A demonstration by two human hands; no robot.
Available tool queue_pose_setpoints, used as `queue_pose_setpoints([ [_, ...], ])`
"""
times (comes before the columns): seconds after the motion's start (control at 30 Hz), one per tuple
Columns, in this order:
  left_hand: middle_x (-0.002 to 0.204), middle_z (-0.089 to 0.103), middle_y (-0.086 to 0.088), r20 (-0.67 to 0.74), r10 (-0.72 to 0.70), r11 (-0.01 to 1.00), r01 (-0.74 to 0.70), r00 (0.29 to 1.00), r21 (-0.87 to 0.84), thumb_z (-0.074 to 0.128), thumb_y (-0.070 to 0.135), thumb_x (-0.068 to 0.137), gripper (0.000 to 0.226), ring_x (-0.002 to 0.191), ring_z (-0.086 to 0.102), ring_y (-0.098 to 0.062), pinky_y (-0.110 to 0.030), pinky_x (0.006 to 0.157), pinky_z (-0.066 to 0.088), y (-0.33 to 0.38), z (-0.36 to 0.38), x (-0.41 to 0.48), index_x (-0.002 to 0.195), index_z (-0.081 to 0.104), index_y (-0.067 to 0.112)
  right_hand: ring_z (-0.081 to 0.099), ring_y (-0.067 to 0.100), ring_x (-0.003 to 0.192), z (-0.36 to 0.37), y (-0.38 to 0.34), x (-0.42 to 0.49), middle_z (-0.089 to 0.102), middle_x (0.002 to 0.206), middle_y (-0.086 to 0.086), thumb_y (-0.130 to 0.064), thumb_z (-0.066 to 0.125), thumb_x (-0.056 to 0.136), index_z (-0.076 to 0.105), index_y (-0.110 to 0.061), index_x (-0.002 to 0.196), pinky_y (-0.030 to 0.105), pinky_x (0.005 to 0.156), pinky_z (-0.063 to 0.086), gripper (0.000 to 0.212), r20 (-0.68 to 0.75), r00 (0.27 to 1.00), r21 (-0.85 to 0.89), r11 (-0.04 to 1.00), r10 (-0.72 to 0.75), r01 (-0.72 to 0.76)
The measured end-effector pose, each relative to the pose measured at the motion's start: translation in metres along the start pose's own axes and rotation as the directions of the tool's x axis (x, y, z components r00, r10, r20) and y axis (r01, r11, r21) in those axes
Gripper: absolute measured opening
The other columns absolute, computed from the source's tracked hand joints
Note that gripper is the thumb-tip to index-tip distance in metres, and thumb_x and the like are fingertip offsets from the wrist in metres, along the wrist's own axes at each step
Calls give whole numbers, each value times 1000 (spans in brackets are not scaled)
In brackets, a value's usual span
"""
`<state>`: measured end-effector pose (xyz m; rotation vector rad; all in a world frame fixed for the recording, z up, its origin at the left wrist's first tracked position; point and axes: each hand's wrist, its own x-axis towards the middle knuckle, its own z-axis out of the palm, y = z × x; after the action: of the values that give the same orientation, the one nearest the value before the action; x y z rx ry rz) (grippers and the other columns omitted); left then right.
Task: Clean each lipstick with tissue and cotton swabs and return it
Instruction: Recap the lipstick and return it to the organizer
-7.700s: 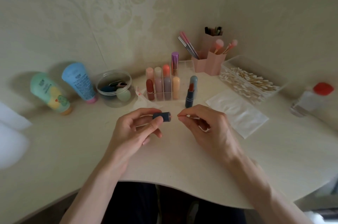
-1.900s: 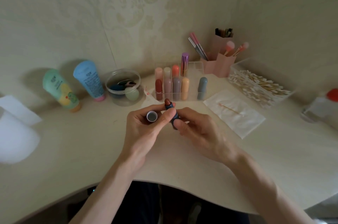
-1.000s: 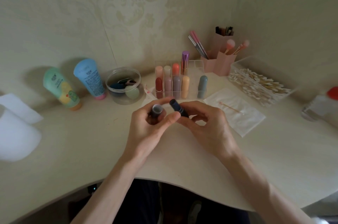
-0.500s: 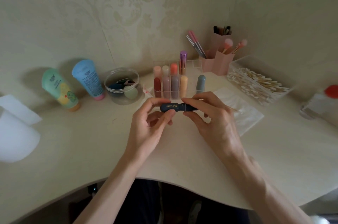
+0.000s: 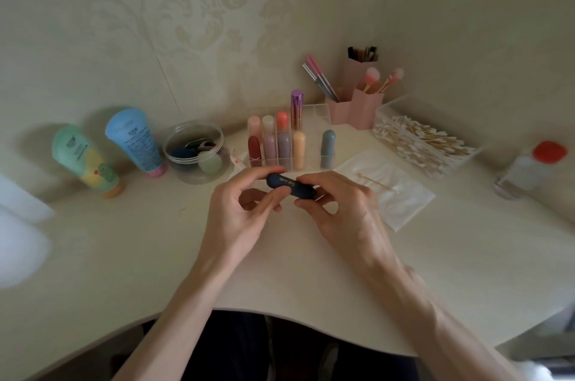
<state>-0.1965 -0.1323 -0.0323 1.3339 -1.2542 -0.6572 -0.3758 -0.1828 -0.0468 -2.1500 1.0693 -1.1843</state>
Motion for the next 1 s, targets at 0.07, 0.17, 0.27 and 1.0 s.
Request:
queue_pose_setpoints([
  [0.07, 99, 76, 3, 11, 28, 999, -29, 1000, 31, 80, 12, 87, 37, 63, 67, -13, -21, 66, 54, 5, 1, 7, 123, 73, 20, 71, 4, 79, -2, -1, 1, 75, 104, -14, -17, 88, 84, 76, -24, 118, 32, 76, 60, 37, -3, 1000, -9, 1000, 24, -24],
  [0.17, 105, 76, 7, -5, 111, 990, -110, 994, 88, 84, 16, 84, 42, 78, 71, -12, -23, 69, 56, 13, 5, 23, 123, 69, 20, 68, 4, 75, -6, 2, 2, 69, 112, -16, -33, 89, 81, 71, -31, 126, 35, 71, 60, 48, -30, 999, -82, 996, 41, -44],
  [0.27, 100, 75, 13, -26, 231, 942, -217, 973, 257, 85, 23, 83, 34, 88, 69, -2, -19, 78, 52, 23, 12, 42, 113, 70, 19, 63, 6, 73, -10, 7, 4, 63, 110, -11, -28, 84, 87, 70, -29, 129, 38, 68, 59, 45, -83, 993, -166, 981, 85, -97],
  [1.0, 115, 74, 2, 223, 358, 505, -389, 907, 770, 82, 37, 84, 54, 114, 57, -30, -45, 88, 39, 4, 28, 90, 134, 62, 29, 67, 27, 87, -14, 10, 8, 62, 110, 1, -19, 61, 95, 62, -26, 134, 45, 73, 57, 40, -66, 965, -302, 917, 253, -261],
])
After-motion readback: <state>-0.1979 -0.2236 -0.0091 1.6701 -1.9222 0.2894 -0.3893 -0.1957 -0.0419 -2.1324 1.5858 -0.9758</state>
